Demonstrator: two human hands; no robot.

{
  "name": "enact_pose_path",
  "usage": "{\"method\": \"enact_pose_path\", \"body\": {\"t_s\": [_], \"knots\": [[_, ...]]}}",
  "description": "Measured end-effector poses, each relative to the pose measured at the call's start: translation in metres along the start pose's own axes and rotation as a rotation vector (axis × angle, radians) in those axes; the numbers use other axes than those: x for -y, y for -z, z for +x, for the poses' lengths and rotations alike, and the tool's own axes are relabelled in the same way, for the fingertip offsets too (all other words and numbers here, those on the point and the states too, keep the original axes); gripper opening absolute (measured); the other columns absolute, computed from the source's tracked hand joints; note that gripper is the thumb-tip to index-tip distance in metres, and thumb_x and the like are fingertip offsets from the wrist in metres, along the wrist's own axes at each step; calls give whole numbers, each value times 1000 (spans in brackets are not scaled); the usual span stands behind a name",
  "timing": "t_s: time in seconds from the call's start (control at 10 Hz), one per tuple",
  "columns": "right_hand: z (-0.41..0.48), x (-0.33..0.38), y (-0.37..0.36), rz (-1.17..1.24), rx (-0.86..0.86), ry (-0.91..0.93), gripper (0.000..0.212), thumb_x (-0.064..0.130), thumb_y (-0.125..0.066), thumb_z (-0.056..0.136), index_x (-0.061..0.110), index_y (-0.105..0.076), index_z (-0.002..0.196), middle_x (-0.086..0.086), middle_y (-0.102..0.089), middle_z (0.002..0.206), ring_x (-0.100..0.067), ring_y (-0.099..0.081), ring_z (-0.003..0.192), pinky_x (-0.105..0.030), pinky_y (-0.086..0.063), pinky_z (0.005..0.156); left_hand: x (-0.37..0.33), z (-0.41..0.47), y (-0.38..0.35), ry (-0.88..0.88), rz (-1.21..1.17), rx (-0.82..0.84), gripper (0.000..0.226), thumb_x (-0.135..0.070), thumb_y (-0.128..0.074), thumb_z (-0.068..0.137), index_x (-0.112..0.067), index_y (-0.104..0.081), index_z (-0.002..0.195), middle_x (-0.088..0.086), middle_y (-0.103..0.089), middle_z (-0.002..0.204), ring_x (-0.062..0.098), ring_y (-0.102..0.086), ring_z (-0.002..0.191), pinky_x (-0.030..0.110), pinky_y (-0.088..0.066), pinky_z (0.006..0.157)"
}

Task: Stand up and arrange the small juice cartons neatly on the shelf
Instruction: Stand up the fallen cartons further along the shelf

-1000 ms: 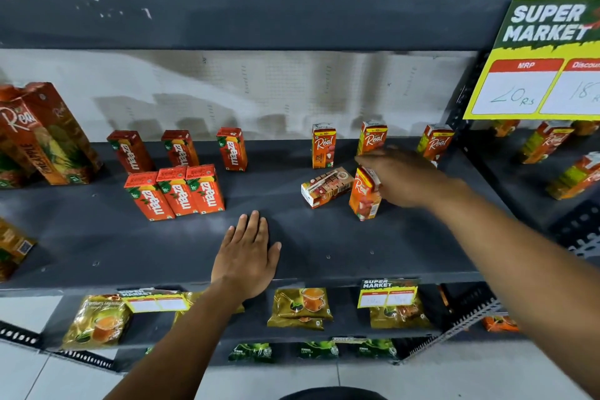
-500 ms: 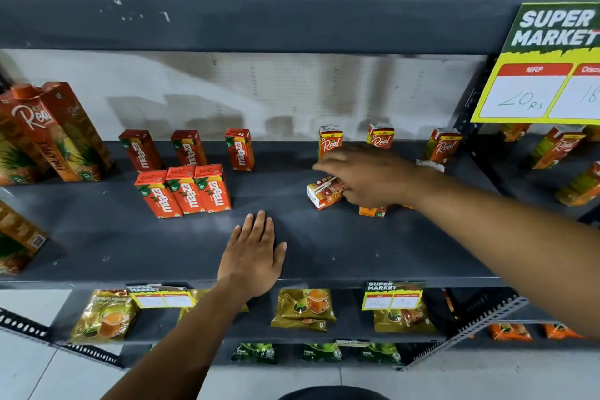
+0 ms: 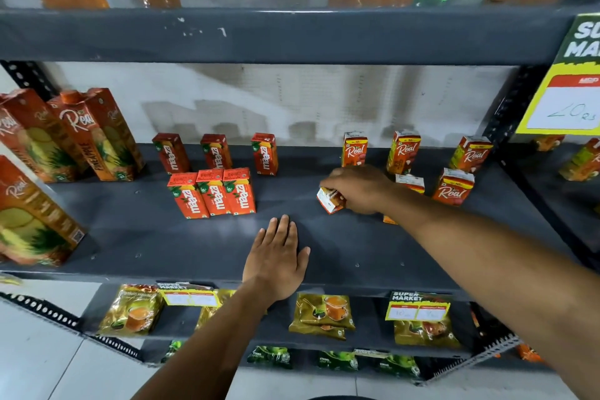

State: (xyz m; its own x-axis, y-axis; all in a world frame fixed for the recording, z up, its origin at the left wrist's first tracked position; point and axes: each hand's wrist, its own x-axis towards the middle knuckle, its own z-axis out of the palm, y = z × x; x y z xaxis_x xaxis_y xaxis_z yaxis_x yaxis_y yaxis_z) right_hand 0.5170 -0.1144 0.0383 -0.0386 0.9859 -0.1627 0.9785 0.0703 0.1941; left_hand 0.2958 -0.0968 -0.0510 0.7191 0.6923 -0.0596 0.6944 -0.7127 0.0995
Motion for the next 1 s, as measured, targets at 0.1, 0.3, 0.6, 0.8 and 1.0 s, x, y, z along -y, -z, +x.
{"method": "enact_pose_path", "body": {"t_s": [0.1,0.3,0.6,0.8,1.0], "knots": [[-5,6,11,-400,-75,188,50,16,-71,79,28,-58,126,-6,-60,115,-31,-54,112,-43,-39,88,-1,1,0,-14,-1,1,65,-49,-12,97,-11,-5,150,7,0,161,24,4,147,40,-2,120],[-14,25,5,-564,-128,244,40,19,-79,71,24,-68,109,-4,-66,100,-29,-60,97,-44,-41,90,-1,0,1,-10,-9,7,65,-48,-13,98,-11,-5,150,7,2,161,24,6,147,39,0,119],[-22,61,-4,990,-841,-761,66,32,-81,67,13,-49,122,-7,-56,120,-23,-57,109,-35,-50,81,-2,-2,0,-1,2,-29,68,-50,-7,95,-10,-8,150,8,-2,161,24,3,147,39,-1,119],[-13,88,-41,1023,-896,-931,70,29,-82,67,8,-43,122,-14,-52,121,-30,-53,112,-38,-51,81,-3,-2,2,2,-16,-26,64,-48,-13,98,-11,-8,150,7,-1,161,23,4,147,39,-1,120],[-15,76,-47,1075,-792,-850,76,21,-82,69,13,-40,131,-11,-52,127,-28,-53,117,-41,-53,92,-3,-2,2,6,-19,-17,65,-48,-13,98,-11,-7,150,7,-1,161,23,4,147,40,-1,120]]}}
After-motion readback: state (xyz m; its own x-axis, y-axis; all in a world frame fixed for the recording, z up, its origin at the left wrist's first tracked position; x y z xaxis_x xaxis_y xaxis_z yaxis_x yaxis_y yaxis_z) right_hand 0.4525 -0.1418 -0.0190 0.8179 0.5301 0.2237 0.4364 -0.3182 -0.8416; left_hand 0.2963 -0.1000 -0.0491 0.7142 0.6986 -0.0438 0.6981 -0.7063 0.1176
